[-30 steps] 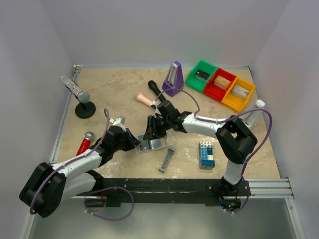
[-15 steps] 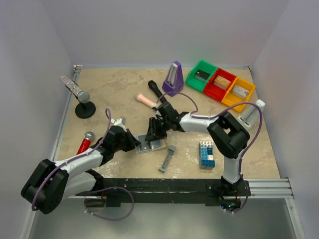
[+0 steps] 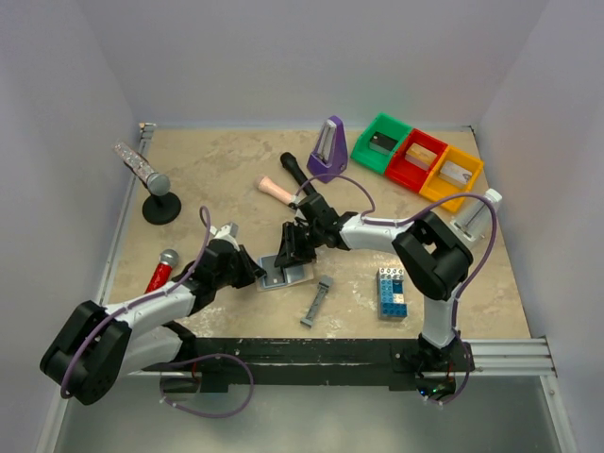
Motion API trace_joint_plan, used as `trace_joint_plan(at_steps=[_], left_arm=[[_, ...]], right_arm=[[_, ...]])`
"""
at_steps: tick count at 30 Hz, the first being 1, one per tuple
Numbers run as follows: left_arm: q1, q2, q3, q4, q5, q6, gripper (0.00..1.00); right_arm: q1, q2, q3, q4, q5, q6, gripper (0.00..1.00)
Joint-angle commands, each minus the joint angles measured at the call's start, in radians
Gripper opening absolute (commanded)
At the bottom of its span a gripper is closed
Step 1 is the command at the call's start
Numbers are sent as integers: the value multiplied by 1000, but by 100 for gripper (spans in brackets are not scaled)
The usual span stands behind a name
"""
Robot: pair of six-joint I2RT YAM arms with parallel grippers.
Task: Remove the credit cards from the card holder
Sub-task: Remove the credit card from the card holder.
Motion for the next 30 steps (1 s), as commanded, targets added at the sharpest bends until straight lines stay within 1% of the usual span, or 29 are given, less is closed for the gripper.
trace_joint_plan(at_steps=[1, 12, 16, 20, 21, 24, 30], left_arm=[[-1, -17, -12, 29, -22, 10, 13], [-2, -6, -17, 27, -28, 13, 3], [-1, -3, -23, 29, -30, 13, 0], [-1, 3, -27, 27, -33, 11, 0], [-2, 5, -26, 27, -33, 11, 0], [-1, 6, -29, 29, -35, 11, 0], [-1, 14, -34, 34, -35, 10, 0]], right_arm=[[-2, 11, 14, 20, -16, -8, 38], [-5, 28, 14, 20, -22, -9, 38], [-4, 27, 2, 48, -31, -3, 38], [-4, 21, -24, 91, -52, 14, 37], [-5, 19, -31, 132, -62, 20, 37], [-5, 19, -47, 181, -86, 31, 37], [-10, 13, -74, 244, -118, 41, 36]])
